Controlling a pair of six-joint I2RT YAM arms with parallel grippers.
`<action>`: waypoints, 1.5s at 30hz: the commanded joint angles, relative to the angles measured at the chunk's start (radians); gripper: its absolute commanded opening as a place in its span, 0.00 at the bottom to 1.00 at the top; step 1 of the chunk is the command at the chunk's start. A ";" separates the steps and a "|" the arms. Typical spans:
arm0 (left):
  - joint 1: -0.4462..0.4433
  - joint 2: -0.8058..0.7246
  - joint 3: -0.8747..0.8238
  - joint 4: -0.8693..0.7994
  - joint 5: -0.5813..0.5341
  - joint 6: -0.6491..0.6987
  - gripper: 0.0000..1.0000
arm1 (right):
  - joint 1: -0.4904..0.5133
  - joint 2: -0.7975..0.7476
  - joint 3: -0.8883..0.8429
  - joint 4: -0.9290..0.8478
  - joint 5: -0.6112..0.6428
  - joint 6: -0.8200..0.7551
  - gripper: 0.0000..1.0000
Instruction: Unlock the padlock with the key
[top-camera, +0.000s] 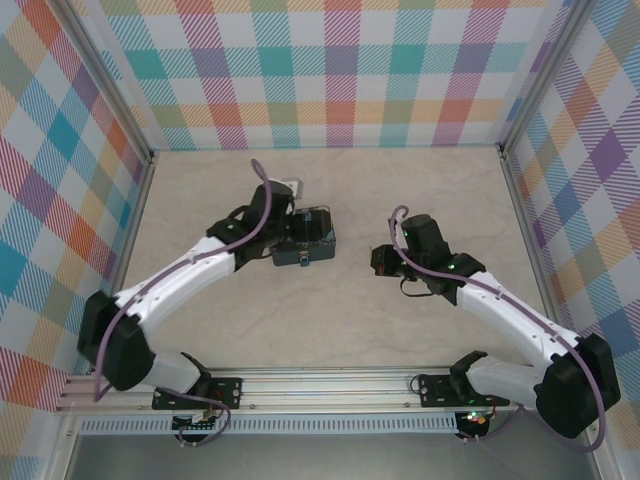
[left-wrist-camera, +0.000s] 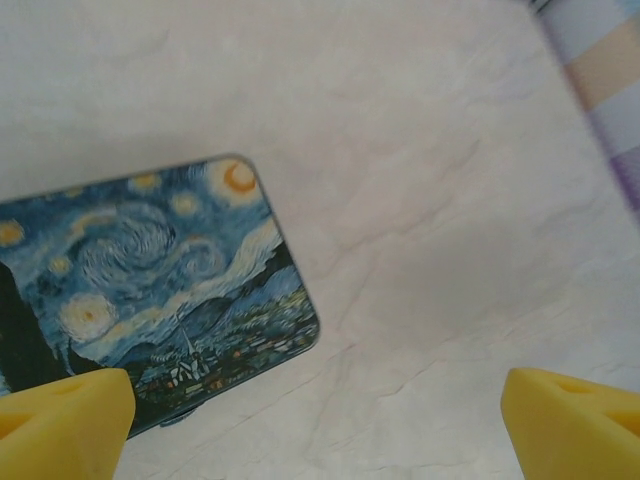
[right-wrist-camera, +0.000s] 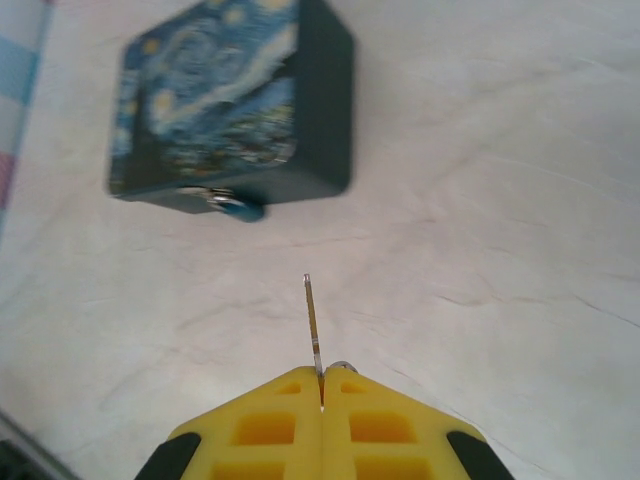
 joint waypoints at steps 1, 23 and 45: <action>-0.013 0.096 0.061 -0.020 0.029 0.028 0.94 | -0.024 -0.041 -0.029 -0.144 0.089 0.000 0.01; -0.078 0.454 0.286 -0.102 0.070 0.020 0.96 | -0.116 -0.130 -0.055 -0.284 0.156 -0.032 0.01; -0.151 0.259 0.171 -0.111 0.058 -0.005 0.97 | -0.128 -0.075 -0.050 -0.179 0.043 -0.048 0.01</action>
